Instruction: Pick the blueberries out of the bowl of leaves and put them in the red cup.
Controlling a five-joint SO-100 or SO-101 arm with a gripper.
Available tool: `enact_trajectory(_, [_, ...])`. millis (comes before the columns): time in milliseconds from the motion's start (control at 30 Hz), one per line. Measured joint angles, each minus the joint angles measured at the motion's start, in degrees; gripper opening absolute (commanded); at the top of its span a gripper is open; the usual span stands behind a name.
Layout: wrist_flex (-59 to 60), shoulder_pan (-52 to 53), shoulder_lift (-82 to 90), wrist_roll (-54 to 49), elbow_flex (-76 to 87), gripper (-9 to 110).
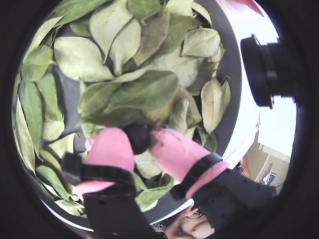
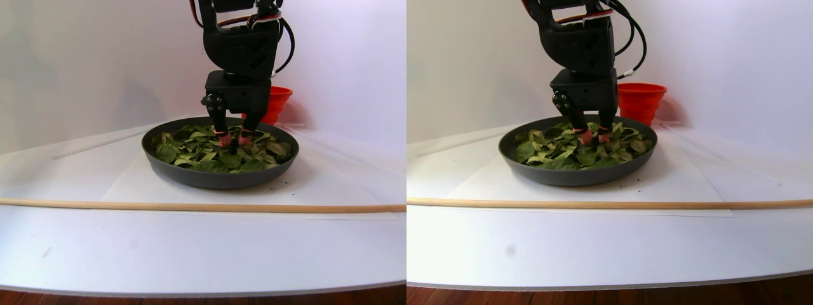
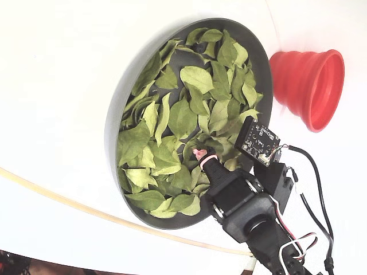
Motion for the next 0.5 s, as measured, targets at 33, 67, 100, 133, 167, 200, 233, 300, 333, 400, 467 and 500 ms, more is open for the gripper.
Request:
enact_trajectory(33, [0.0, 0.0, 0.4, 0.0, 0.0, 9])
enact_trajectory(67, [0.5, 0.0, 0.9, 0.0, 0.0, 9])
enact_trajectory(100, [1.1, 0.0, 1.5, 0.0, 0.0, 9])
enact_trajectory(133, [1.8, 0.0, 2.0, 0.0, 0.0, 9])
enact_trajectory(167, [2.3, 0.0, 2.6, 0.0, 0.0, 9])
enact_trajectory(200, [2.6, 0.0, 3.3, 0.0, 0.2, 9])
enact_trajectory(233, [3.0, 0.0, 3.7, 0.0, 0.2, 9])
enact_trajectory(300, [3.8, 0.0, 4.6, -0.4, 0.3, 9])
enact_trajectory(333, [4.2, 0.1, 5.1, -0.5, 0.3, 9])
enact_trajectory(400, [4.7, 0.1, 5.6, -0.6, 0.3, 9])
enact_trajectory(467, [5.3, 0.5, 5.8, -0.6, 0.2, 9])
enact_trajectory(500, [5.8, 0.8, 6.2, -0.6, 0.2, 9])
